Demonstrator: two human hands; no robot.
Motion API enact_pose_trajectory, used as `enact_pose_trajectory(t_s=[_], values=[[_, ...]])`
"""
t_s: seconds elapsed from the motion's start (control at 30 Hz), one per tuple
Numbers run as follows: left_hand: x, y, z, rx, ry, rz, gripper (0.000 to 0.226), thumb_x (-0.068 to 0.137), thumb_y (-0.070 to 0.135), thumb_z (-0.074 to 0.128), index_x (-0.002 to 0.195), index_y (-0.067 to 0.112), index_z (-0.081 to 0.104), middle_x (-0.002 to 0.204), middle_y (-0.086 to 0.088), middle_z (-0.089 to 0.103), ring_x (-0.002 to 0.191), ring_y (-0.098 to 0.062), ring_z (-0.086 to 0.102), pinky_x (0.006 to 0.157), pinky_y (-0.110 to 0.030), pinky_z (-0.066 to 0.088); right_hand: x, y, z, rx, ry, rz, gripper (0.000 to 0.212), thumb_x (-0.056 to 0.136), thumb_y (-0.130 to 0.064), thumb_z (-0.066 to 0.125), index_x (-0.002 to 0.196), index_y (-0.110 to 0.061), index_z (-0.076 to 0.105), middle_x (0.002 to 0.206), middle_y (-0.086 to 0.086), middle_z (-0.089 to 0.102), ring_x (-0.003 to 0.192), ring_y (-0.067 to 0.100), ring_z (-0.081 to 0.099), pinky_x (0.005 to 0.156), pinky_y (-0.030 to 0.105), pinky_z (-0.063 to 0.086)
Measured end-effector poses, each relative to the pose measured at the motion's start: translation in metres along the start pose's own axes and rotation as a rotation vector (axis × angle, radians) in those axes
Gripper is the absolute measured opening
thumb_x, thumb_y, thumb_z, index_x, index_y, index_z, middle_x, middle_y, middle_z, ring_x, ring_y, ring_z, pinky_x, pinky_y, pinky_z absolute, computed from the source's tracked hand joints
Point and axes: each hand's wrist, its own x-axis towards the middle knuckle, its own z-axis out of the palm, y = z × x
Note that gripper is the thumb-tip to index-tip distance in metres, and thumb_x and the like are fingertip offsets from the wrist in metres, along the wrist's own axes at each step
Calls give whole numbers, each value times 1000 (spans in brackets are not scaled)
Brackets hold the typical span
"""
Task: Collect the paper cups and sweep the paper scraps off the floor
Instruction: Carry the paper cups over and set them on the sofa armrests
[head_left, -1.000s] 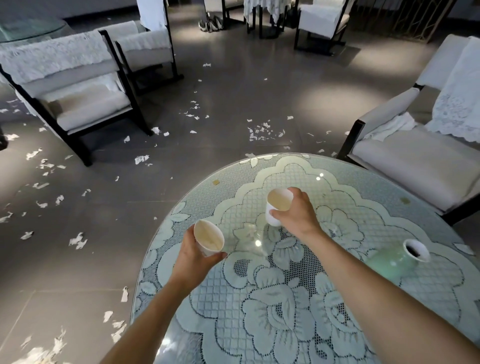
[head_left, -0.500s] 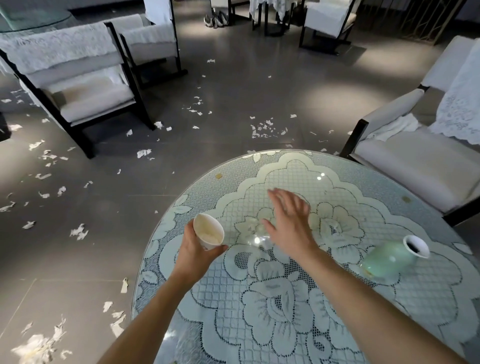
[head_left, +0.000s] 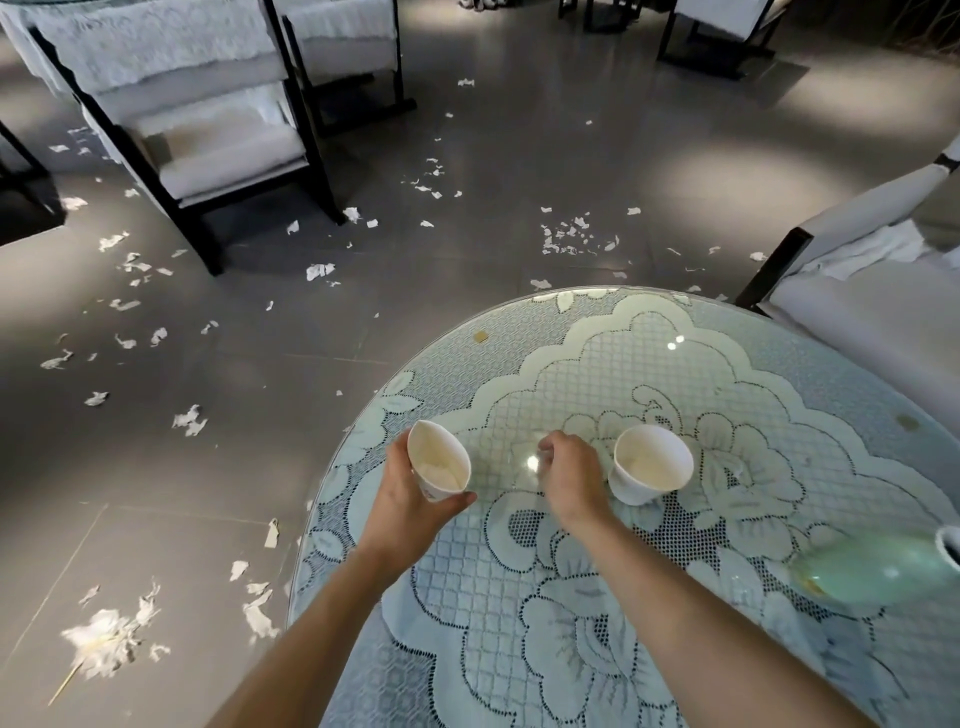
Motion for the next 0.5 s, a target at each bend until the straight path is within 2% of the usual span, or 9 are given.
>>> enact_pose_trajectory(t_s=[0.07, 0.13, 0.2, 0.23, 0.37, 0.43, 0.5], values=[[-1, 1, 2, 1, -3, -5, 87, 70, 17, 82, 137, 16, 26, 124, 3, 40, 112, -17, 46, 81, -18, 42, -5, 2, -1, 71, -20, 41, 19, 94, -2, 50, 107, -5, 64, 107, 8, 66, 98, 19, 61, 79, 23, 47], [-2, 4, 4, 25, -1, 12, 89, 69, 19, 83, 137, 15, 26, 126, 1, 41, 113, -20, 47, 84, -27, 46, -14, -5, -6, 185, -42, 25, 19, 93, -3, 53, 109, -5, 64, 108, 5, 66, 95, 13, 59, 76, 13, 42], [-3, 9, 7, 36, -3, 26, 89, 68, 20, 83, 137, 15, 26, 126, 1, 41, 113, -22, 47, 85, -32, 47, -19, -19, -21, 348, 15, -6, 15, 90, -3, 59, 103, -6, 65, 99, 0, 67, 85, 6, 57, 68, 1, 39], [-4, 13, 10, 32, -8, 27, 89, 69, 20, 83, 137, 15, 26, 124, 2, 40, 113, -21, 47, 85, -32, 46, -20, -25, -34, 435, 76, -11, 13, 88, -2, 61, 99, -8, 66, 92, -4, 65, 80, 3, 57, 67, -1, 39], [-12, 32, 20, 19, -43, 36, 88, 72, 19, 81, 139, 15, 25, 123, 3, 39, 108, -15, 43, 78, -19, 39, -19, -16, -92, 663, 301, 57, 14, 84, -1, 66, 92, -12, 63, 84, -9, 63, 77, -2, 58, 69, 5, 45], [-17, 40, 26, 15, -63, 50, 88, 72, 18, 81, 139, 15, 24, 122, 4, 37, 107, -13, 42, 70, -8, 35, -21, 5, -109, 655, 349, 117, 15, 83, -1, 67, 92, -12, 63, 86, -5, 65, 77, 2, 59, 65, 4, 43], [-21, 44, 30, 20, -76, 61, 88, 72, 18, 81, 139, 15, 24, 121, 4, 38, 107, -13, 42, 62, -4, 36, -26, 23, -116, 608, 352, 183, 16, 82, 0, 66, 94, -10, 63, 89, -2, 66, 81, 8, 60, 64, 6, 41]])
